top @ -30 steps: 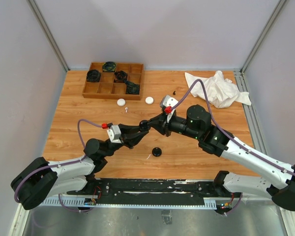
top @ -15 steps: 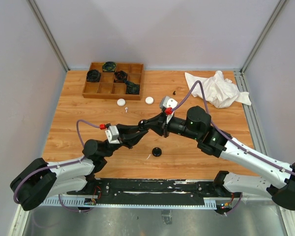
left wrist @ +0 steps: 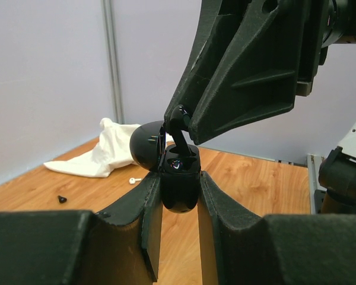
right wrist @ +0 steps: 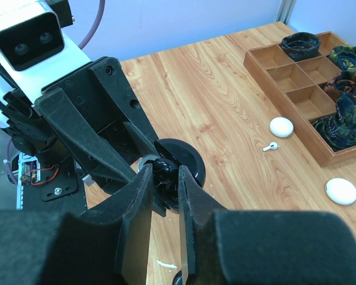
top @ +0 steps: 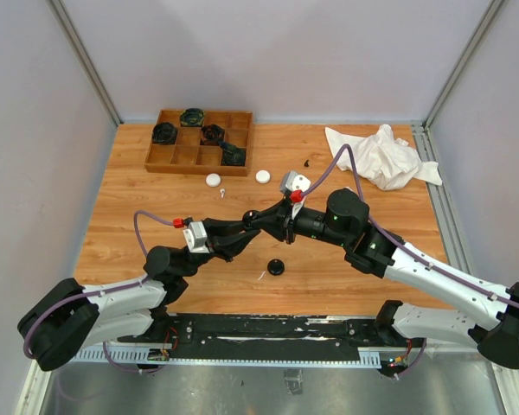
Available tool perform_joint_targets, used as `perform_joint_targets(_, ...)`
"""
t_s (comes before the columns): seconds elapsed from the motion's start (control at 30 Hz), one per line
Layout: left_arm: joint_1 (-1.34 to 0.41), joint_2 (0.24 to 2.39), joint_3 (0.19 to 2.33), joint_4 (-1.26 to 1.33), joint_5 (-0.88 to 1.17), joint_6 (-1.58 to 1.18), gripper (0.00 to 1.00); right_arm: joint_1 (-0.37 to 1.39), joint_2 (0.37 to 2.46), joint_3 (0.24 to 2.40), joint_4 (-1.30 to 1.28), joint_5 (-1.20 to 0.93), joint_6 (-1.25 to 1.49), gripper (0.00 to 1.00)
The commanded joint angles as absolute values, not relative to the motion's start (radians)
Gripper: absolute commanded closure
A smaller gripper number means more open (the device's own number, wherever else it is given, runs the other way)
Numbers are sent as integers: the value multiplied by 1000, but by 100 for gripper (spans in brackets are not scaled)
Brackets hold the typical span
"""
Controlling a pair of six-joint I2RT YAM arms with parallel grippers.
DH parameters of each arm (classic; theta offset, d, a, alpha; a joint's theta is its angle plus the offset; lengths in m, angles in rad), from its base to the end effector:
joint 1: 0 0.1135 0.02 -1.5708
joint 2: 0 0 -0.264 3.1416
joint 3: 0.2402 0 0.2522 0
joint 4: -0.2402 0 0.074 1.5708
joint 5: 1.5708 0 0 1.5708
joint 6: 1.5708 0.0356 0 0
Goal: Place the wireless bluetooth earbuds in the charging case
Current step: Place the earbud in the charging case.
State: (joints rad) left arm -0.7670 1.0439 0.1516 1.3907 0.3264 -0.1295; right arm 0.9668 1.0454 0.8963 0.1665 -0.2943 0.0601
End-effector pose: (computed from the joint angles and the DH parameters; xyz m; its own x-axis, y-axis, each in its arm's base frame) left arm 0.1233 -0.1347 0.2401 0.2302 -0.3918 -0.8908 0.8974 0.4396 0.0386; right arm 0.1317 0.2090 0.3667 -0.0473 0.0326 -0.9983 -0.9513 0.3034 0.0550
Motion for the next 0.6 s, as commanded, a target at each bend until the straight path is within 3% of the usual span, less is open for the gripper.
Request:
perform_joint_targets(0.0, -761, 1037, 172, 1446, 318, -132, 100, 991, 1045, 885, 214, -331, 89, 84)
perform_joint_targets(0.57, -761, 1048, 160, 1516, 314, -182, 100, 991, 1038, 832, 249, -337, 77, 80)
